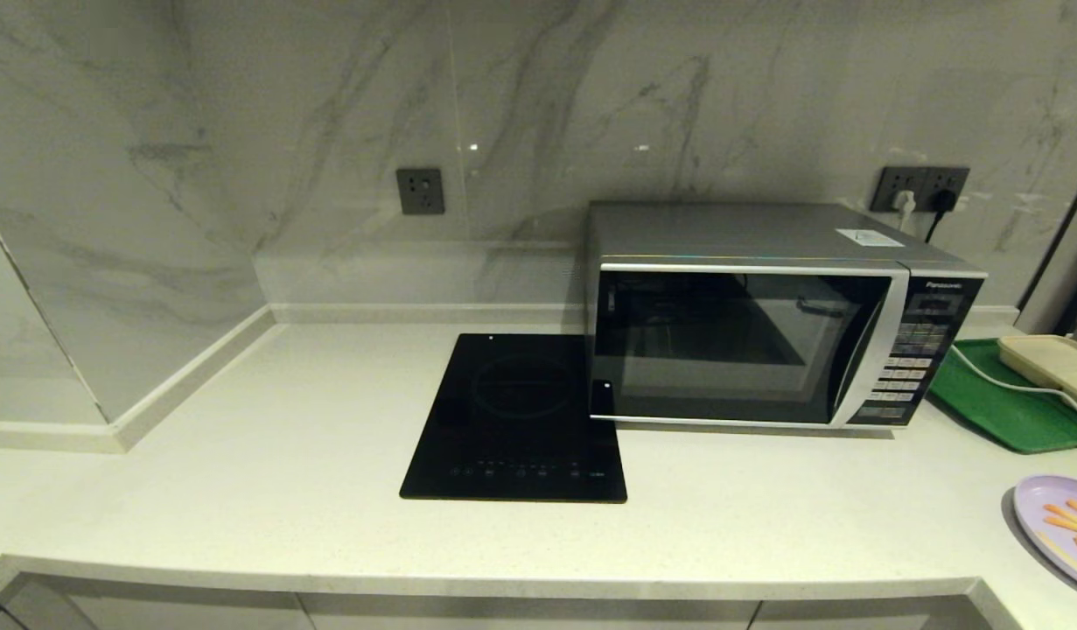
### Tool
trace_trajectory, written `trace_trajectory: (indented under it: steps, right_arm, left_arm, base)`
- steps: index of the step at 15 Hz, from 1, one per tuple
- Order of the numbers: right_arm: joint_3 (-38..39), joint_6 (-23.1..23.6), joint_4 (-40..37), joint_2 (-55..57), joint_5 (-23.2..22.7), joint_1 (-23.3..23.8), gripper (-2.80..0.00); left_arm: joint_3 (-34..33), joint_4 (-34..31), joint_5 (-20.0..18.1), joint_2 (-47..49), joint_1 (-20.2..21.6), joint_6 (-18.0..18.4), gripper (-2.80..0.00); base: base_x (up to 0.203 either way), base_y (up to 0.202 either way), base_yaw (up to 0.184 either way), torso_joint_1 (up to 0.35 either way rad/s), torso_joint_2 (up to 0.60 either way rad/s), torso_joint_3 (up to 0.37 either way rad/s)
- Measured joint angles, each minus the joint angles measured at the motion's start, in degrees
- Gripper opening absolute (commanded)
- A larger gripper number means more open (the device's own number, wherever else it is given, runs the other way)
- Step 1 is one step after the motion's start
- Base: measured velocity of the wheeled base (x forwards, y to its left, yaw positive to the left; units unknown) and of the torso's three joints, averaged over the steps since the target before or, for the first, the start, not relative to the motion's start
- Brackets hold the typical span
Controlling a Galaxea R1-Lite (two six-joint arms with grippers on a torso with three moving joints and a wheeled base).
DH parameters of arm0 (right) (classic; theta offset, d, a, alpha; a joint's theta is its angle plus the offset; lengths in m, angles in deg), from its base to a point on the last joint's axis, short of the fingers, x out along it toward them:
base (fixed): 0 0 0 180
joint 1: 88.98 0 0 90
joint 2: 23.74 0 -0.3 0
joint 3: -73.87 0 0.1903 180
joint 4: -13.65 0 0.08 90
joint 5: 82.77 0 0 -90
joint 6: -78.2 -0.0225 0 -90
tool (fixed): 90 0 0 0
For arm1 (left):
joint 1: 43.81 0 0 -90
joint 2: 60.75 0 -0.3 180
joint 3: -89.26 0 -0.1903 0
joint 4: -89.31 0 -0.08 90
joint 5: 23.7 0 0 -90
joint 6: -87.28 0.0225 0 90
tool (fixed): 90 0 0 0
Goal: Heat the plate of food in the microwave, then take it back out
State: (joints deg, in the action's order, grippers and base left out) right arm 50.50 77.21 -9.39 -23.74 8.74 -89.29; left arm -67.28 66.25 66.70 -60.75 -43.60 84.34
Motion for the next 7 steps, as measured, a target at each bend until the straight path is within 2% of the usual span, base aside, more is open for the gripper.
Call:
trace_trajectory:
  steps: [5, 7]
  right_arm:
    - [-0.04, 0.17, -0.62, 0.00, 0.23, 0.06, -2.80]
    - [-1.34, 0.17, -4.50, 0.00, 0.17, 0.06, -2.80]
  left_arm:
    - [0.00, 0.02, 0.02, 0.00, 0.02, 0.00, -2.80]
    - [0.00, 0.02, 0.04, 0.00, 0.02, -0.03, -2.80]
  base:
    - [0.000, 0.000, 0.000, 0.000, 0.00, 0.000]
    - [0.000, 0.000, 0.000, 0.000, 0.00, 0.000]
